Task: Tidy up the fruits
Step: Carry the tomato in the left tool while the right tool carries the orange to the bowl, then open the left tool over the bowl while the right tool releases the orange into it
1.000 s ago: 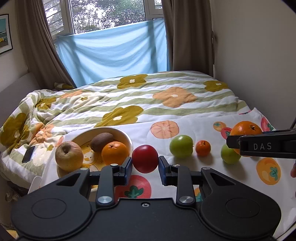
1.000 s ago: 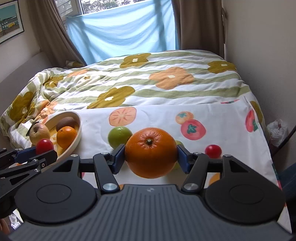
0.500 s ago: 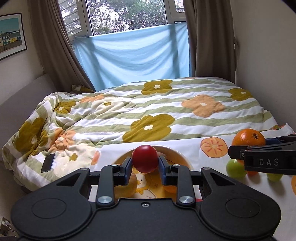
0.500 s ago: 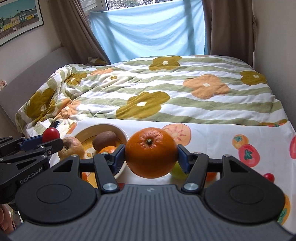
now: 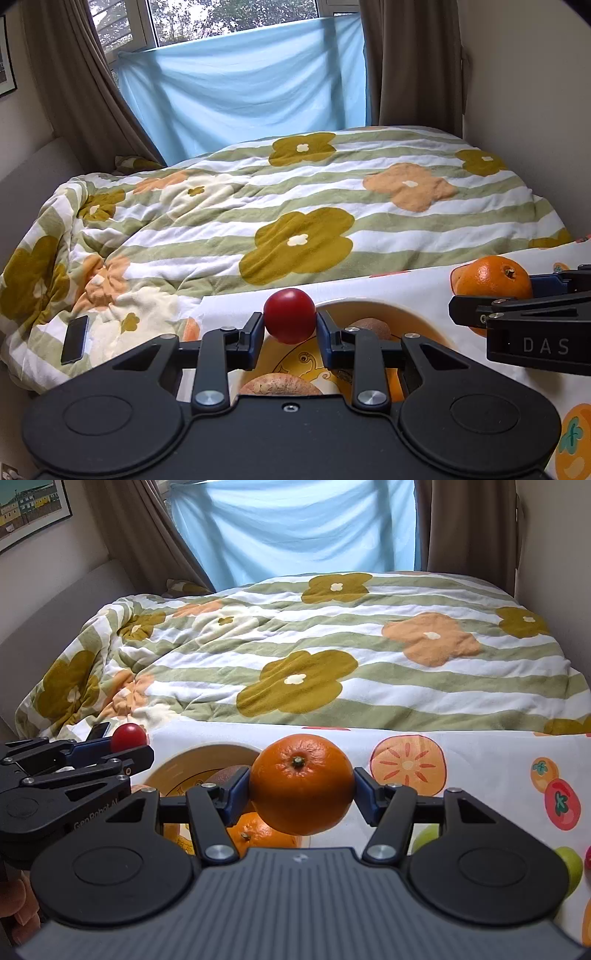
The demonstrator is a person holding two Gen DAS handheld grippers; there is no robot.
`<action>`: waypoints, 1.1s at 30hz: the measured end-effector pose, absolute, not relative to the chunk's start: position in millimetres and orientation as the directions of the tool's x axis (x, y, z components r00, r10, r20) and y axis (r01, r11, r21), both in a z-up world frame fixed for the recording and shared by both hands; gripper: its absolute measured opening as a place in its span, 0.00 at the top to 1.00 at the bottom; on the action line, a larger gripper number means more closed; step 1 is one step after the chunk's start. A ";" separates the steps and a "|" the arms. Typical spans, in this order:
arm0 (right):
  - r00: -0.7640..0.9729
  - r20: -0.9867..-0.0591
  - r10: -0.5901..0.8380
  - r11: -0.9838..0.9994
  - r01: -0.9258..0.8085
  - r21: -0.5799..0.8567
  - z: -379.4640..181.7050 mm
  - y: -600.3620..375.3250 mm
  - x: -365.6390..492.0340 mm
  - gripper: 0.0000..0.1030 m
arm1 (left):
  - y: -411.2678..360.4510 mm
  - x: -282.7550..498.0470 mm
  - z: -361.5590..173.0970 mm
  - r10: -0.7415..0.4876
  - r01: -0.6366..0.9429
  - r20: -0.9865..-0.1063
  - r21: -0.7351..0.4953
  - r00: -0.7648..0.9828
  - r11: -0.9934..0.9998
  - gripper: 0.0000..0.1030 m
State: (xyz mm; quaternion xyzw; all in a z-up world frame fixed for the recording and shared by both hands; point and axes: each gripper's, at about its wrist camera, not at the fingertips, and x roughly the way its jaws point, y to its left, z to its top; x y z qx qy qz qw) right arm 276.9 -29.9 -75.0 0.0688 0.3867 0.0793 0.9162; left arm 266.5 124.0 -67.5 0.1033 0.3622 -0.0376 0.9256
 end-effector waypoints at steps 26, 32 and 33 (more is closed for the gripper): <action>0.654 -0.738 0.166 0.985 -0.082 0.149 -96.4 -6.4 309.6 0.28 | 158.7 261.7 -77.0 -0.072 0.204 -0.679 0.115 0.730 0.972 0.08; 0.640 -0.749 0.173 0.985 -0.117 0.127 -107.3 11.7 314.4 0.28 | 167.0 251.7 -78.7 -0.069 0.172 -0.678 0.085 0.732 0.981 0.08; 0.641 -0.748 0.175 0.984 -0.121 0.128 -107.8 13.1 314.3 0.28 | 168.0 250.6 -79.7 -0.065 0.167 -0.680 0.085 0.730 0.982 0.08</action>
